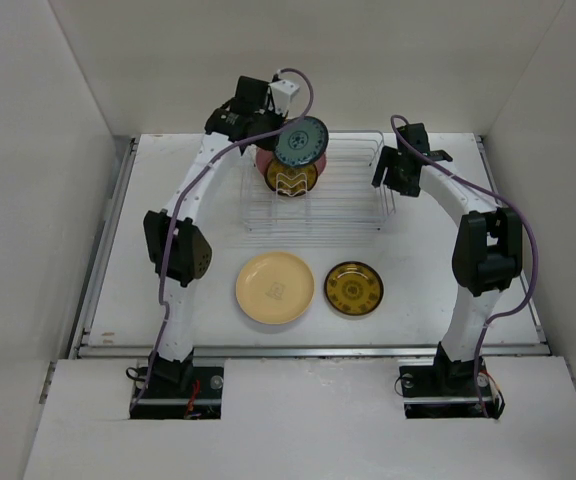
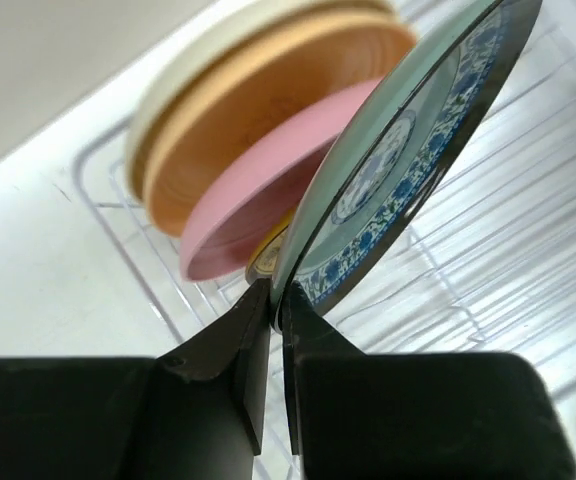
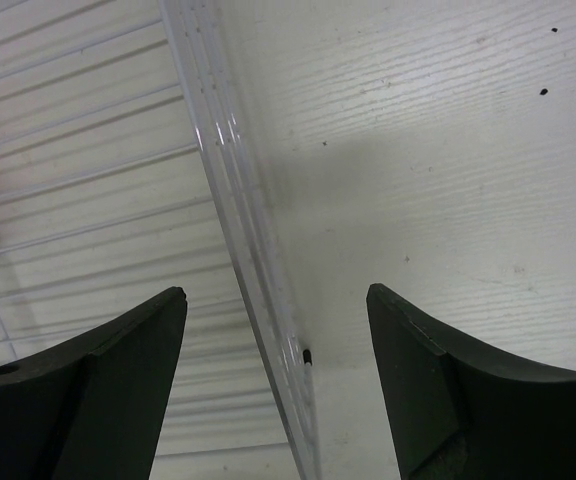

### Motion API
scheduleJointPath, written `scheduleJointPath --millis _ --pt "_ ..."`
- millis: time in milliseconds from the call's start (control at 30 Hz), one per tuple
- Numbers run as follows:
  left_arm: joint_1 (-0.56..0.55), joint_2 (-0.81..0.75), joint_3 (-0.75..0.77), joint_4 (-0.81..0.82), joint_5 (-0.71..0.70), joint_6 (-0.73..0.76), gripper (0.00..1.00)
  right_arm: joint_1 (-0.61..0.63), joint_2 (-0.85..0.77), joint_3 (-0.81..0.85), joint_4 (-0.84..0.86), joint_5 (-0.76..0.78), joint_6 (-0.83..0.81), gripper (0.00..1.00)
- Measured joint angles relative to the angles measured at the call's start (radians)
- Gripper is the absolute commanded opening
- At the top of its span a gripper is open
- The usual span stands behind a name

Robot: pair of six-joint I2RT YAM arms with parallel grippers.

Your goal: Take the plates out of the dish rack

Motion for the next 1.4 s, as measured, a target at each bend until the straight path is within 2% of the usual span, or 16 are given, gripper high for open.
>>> scheduleJointPath --millis 233,433,533,667,867,1100,1167,1200,1400 --pt "0.001 -0.115 0.019 -0.050 0.072 -0.058 0.00 0.000 0.000 -0.001 0.007 -0.001 0.013 0.75" --pt "-0.013 -0.121 0.013 -0.222 0.274 -0.118 0.00 0.000 -0.002 -0.011 0.011 -0.001 0.033 0.75" --pt "-0.071 -0.109 -0.008 -0.328 0.372 -0.114 0.00 0.000 -0.006 -0.037 0.011 0.000 0.038 0.75" --pt "-0.200 -0.024 -0.013 -0.493 0.469 -0.052 0.00 0.000 -0.008 -0.062 0.011 0.003 0.041 0.75" --pt "-0.346 0.098 -0.093 -0.583 0.453 -0.007 0.00 0.000 -0.012 -0.066 0.011 0.008 0.042 0.74" --pt "-0.380 0.166 -0.111 -0.586 0.389 -0.008 0.01 0.000 -0.026 -0.085 0.015 0.008 0.042 0.74" --pt "-0.388 0.166 -0.117 -0.579 0.372 -0.013 0.07 0.000 -0.027 -0.086 0.015 0.008 0.042 0.74" --pt "-0.393 0.166 -0.117 -0.573 0.365 -0.014 0.16 0.000 -0.027 -0.086 0.016 0.008 0.042 0.74" --pt "-0.401 0.166 -0.117 -0.545 0.371 -0.019 0.43 0.000 -0.027 -0.099 0.022 0.008 0.044 0.74"
